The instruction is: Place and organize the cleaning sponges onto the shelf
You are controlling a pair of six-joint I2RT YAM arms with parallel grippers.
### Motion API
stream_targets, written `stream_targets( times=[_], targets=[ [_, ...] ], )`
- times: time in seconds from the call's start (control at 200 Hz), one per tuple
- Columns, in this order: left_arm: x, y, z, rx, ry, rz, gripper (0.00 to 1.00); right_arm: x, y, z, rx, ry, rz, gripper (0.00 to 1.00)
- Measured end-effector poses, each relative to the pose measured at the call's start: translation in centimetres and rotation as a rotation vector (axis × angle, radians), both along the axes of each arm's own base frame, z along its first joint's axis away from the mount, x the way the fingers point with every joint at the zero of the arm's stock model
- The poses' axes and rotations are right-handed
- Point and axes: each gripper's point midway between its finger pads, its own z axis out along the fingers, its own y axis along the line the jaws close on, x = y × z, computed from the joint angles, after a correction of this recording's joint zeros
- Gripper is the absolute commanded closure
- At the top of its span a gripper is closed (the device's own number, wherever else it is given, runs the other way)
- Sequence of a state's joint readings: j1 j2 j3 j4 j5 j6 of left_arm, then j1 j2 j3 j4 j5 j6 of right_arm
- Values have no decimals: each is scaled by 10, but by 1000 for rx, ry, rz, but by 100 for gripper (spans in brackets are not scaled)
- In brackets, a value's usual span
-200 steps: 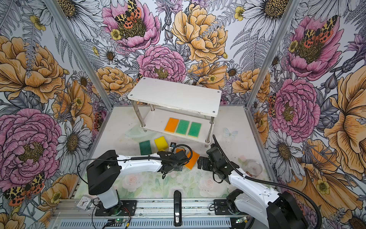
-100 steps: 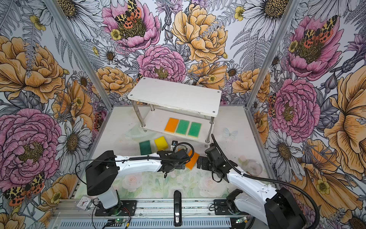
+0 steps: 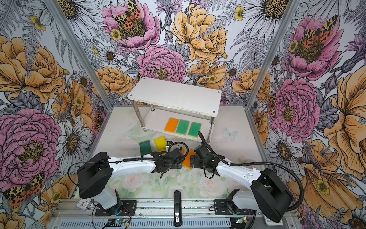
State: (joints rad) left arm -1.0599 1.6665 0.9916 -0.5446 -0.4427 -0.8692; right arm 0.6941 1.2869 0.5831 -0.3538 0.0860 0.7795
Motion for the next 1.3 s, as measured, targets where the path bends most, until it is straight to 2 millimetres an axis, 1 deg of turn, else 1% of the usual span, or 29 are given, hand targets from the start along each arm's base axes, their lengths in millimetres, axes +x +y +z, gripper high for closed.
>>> stream_targets(
  times=[0.14, 0.335, 0.711, 0.921, 1.121, 1.301],
  targets=[
    [-1, 0, -8, 11, 13, 9, 1, 0, -3, -4, -27, -3, -15, 4],
    [-1, 2, -20, 36, 29, 12, 1, -2, -14, -12, -63, -8, -38, 4],
    [0, 2, -22, 35, 28, 15, 1, -5, -27, -9, -86, -33, -60, 4],
    [-1, 4, -22, 22, 24, 16, 1, -12, -43, -14, -132, -17, -80, 4],
    [0, 4, -22, 18, 27, 18, 1, -11, -41, -4, -112, -46, -64, 4],
    [0, 5, -22, 15, 25, 18, 1, -8, -35, 17, -41, -103, -60, 4]
  ],
)
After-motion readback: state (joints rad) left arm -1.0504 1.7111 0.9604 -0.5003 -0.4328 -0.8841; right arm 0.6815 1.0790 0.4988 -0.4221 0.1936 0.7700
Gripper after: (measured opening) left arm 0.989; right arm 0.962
